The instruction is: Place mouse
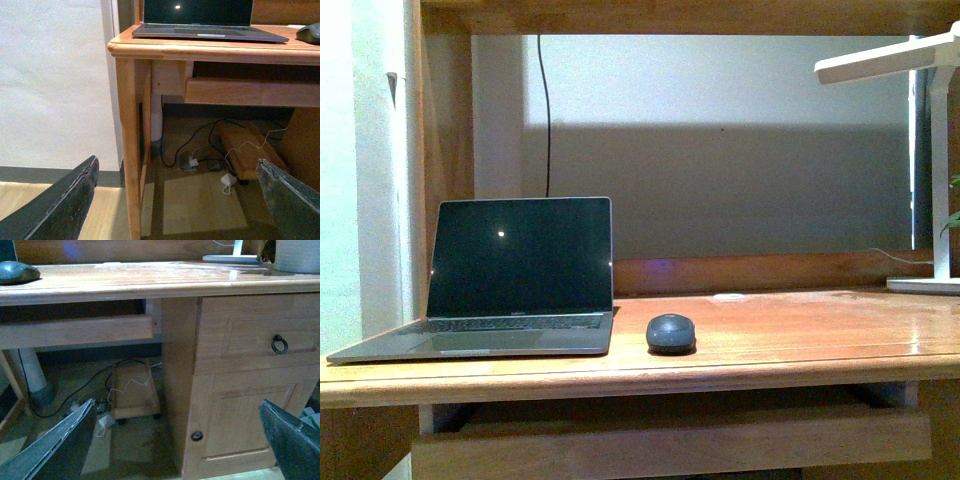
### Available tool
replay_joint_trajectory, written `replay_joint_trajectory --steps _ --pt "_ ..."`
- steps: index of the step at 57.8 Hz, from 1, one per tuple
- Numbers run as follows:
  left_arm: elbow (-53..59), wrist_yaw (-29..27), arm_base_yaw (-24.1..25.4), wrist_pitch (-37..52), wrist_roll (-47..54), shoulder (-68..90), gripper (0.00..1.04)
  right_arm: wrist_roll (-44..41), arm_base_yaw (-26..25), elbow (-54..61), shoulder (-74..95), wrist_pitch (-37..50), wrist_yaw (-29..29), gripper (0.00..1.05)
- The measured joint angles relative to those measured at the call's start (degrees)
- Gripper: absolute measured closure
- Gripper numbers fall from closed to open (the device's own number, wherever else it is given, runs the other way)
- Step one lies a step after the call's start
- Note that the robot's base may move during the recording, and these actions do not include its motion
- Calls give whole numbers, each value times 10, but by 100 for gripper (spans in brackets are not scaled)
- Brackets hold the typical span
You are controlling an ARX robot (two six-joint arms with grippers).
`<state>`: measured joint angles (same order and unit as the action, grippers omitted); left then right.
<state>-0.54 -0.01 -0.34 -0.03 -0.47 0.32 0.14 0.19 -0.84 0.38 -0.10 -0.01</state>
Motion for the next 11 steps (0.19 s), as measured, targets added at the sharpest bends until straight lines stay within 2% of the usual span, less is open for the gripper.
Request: replay_joint_trajectory --steps 11 --pt "0 0 0 0 0 0 8 0 0 0 0 0 0 7"
